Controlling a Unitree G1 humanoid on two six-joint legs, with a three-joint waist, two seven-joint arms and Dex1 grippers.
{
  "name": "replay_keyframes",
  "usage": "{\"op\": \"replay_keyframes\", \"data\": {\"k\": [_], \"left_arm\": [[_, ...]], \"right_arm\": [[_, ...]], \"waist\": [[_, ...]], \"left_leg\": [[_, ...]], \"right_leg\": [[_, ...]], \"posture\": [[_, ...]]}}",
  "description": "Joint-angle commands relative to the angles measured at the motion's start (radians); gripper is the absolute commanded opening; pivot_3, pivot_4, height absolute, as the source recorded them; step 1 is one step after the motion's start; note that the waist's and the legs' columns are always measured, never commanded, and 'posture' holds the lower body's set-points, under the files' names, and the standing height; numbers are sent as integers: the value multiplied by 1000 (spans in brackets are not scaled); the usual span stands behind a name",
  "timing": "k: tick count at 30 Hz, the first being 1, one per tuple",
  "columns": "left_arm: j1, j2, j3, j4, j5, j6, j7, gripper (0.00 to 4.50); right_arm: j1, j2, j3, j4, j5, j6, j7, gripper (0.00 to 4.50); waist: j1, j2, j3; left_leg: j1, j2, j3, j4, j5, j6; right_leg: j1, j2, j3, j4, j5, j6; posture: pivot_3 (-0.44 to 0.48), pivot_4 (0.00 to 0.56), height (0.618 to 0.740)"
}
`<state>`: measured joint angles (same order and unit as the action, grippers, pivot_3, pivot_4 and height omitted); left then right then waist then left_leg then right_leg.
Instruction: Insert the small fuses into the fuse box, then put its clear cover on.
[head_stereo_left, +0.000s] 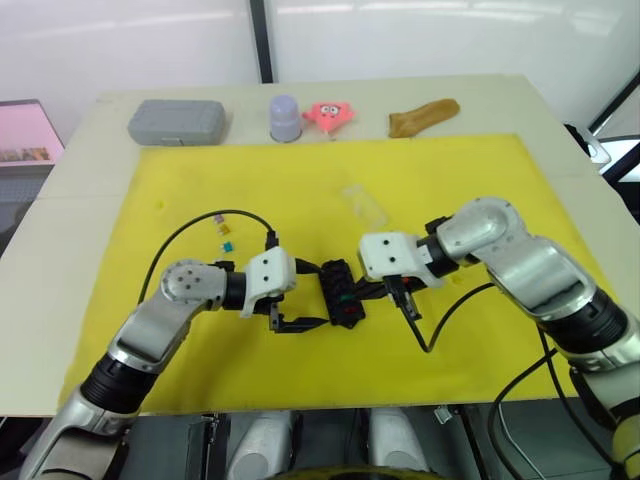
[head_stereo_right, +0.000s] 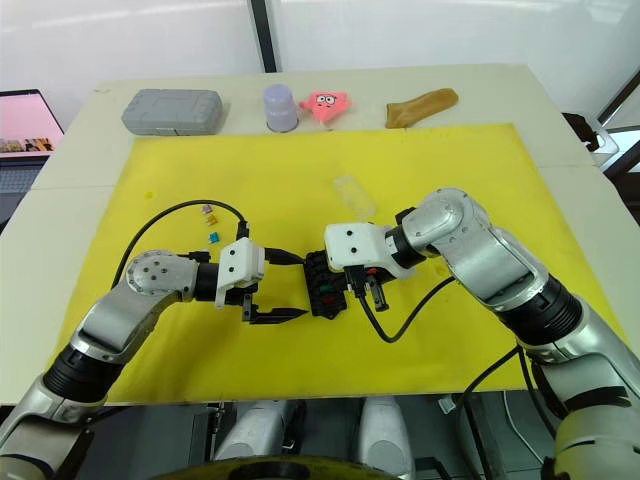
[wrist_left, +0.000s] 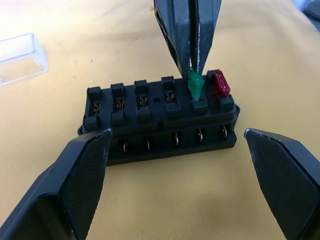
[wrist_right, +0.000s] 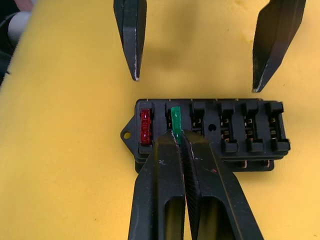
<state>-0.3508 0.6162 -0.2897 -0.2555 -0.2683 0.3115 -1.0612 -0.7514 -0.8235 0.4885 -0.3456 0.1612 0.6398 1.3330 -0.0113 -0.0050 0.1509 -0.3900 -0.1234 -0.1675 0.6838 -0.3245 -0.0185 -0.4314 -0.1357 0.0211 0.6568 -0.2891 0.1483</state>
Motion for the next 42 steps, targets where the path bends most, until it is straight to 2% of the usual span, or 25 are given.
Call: {"op": "replay_keyframes", "data": {"k": [1, 22, 42], "left_arm": [[-11, -5, 11, -10, 7, -22, 1, 4459], [-18, -7, 18, -24, 6, -9, -5, 4459], [-12, -7, 21, -17, 10, -24, -11, 4459]], "right_arm": [[-4, 3, -12, -20, 8, 4, 7, 0], [-55, -9, -35, -34, 36, 45, 42, 0], [-24, 2, 7, -3, -27, 0, 26, 0]], "waist": [[0, 0, 0], [0, 0, 0], [0, 0, 0]], "left_leg": [[0, 0, 0, 0, 0, 0], [0, 0, 0, 0, 0, 0], [0, 0, 0, 0, 0, 0]], "right_leg": [[0, 0, 0, 0, 0, 0], [0, 0, 0, 0, 0, 0], [0, 0, 0, 0, 0, 0]], "posture": [[0, 150, 740], [0, 150, 740], [0, 150, 740]]}}
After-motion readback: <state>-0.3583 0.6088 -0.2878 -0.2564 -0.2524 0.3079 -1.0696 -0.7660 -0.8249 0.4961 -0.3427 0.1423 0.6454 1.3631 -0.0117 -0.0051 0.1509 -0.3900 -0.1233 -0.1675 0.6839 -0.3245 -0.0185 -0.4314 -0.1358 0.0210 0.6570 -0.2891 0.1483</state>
